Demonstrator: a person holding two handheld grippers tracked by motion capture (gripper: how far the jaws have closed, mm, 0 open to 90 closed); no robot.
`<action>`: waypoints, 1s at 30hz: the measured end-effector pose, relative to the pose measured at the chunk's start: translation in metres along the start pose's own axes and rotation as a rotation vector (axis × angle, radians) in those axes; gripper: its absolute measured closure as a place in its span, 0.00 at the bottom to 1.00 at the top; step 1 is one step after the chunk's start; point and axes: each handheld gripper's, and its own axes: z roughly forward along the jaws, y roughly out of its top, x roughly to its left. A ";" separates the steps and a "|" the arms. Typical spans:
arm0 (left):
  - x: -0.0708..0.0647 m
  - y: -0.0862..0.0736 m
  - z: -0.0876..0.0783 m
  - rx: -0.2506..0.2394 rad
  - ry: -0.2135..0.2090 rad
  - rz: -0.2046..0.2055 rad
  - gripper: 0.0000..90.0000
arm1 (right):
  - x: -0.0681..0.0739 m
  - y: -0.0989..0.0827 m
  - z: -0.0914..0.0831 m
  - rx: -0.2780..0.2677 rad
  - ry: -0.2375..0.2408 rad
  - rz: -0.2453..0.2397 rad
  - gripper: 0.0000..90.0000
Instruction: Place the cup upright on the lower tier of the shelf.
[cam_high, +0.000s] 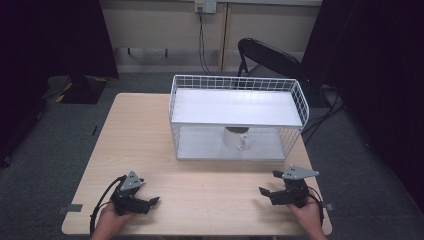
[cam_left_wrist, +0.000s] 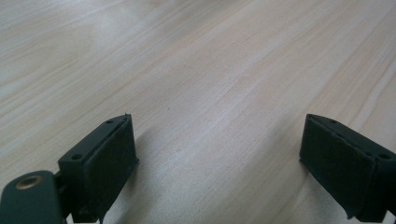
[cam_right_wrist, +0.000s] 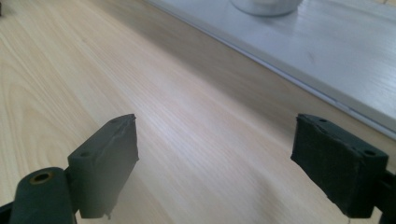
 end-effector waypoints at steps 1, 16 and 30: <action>0.000 0.000 0.000 0.000 0.000 -0.001 0.11 | -0.001 -0.003 -0.001 0.000 -0.005 0.002 0.15; 0.000 0.000 0.000 0.000 0.000 -0.001 0.11 | -0.024 -0.028 -0.005 0.093 -0.069 -0.005 0.17; 0.000 0.000 0.000 0.000 0.002 -0.001 0.11 | -0.026 -0.028 -0.003 0.127 -0.068 0.006 0.14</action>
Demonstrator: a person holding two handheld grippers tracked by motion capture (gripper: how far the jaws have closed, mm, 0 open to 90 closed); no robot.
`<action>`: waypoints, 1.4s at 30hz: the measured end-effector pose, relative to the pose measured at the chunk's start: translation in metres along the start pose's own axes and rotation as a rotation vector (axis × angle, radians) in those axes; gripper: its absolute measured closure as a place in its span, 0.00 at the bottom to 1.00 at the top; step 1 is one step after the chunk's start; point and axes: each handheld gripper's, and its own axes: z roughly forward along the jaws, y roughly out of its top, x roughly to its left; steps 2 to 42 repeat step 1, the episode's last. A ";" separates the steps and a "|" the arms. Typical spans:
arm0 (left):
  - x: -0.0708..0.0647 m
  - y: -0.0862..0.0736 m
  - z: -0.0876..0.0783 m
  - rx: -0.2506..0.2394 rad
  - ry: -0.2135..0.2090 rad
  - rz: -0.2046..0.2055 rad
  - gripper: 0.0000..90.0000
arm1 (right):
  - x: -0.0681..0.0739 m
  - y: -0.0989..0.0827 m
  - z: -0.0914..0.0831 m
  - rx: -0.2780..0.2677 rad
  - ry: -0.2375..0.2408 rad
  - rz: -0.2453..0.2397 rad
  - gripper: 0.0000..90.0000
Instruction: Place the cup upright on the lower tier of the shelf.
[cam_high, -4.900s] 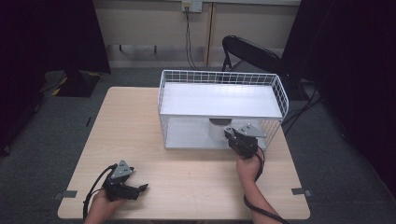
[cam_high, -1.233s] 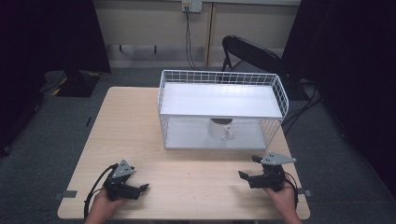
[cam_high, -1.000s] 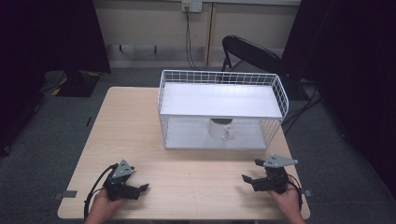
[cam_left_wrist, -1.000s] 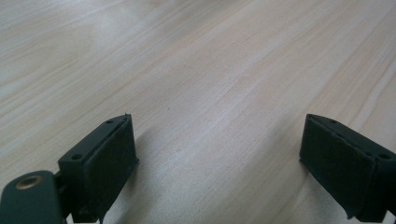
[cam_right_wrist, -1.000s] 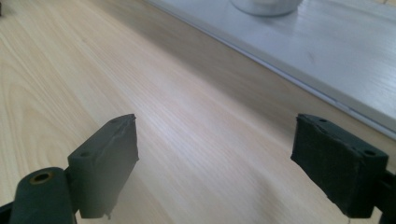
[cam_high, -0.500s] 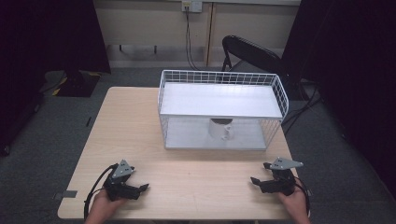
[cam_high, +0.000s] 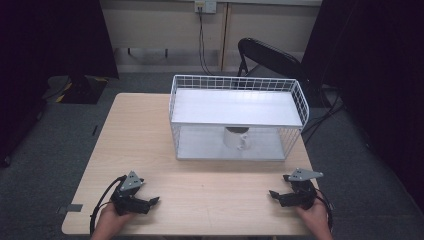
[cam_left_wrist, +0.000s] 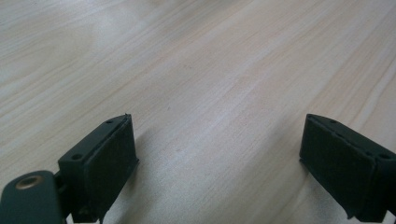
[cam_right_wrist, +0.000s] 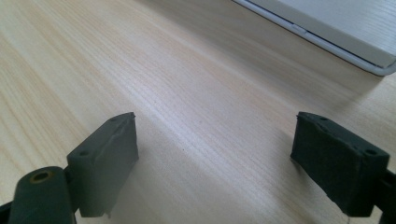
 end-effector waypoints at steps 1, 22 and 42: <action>0.000 0.000 0.000 0.000 0.000 0.000 0.11 | 0.000 0.000 0.000 0.002 -0.003 0.002 0.14; 0.000 0.000 0.000 0.000 0.000 0.000 0.11 | 0.000 0.000 0.000 0.002 -0.003 0.002 0.14; 0.000 0.000 0.000 0.000 0.000 0.000 0.11 | 0.000 0.000 0.000 0.002 -0.003 0.002 0.14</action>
